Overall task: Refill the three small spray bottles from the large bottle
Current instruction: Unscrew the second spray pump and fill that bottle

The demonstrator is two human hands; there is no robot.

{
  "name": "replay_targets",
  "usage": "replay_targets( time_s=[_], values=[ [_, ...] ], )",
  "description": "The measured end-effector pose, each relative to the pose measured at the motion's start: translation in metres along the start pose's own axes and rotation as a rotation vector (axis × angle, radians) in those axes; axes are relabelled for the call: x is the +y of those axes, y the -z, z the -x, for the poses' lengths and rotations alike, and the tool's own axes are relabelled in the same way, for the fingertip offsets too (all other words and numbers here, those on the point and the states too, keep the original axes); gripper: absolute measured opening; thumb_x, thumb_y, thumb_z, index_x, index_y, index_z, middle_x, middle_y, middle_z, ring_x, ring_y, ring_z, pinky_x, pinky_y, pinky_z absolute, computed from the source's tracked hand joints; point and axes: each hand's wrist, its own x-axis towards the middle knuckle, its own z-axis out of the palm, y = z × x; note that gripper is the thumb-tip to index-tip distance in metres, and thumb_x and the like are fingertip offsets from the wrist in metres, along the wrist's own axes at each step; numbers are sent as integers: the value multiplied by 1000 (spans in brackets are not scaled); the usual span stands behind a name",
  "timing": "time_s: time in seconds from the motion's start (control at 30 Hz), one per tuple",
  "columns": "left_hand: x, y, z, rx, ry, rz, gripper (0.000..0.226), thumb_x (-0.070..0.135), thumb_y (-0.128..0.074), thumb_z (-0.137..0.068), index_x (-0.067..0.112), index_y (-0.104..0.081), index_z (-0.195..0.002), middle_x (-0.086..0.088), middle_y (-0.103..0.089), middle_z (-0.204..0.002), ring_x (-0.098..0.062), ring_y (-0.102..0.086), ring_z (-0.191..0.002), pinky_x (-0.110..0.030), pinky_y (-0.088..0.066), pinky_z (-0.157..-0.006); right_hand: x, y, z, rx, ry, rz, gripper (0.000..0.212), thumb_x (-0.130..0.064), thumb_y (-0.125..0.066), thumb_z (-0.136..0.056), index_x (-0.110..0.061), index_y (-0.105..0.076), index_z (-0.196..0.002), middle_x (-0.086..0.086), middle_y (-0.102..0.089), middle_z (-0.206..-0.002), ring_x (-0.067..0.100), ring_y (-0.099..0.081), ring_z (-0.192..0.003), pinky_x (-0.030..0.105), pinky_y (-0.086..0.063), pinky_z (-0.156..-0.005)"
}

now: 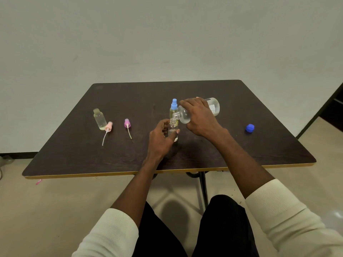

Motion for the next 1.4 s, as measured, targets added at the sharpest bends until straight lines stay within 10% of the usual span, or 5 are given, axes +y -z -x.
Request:
replay_targets(
  time_s=[1.4],
  values=[
    [-2,0,-1,-15,-21,-6,39,22,-78,-85,21,-61,-120,10,-71,-103,0,-67,-94,-18,-54,-84,-2,2,-1,-14,6,9,63,-5,-73,-68,-12,-55,-129,6,-58,-128,26,-48,-120,37,-22,-112]
  ],
)
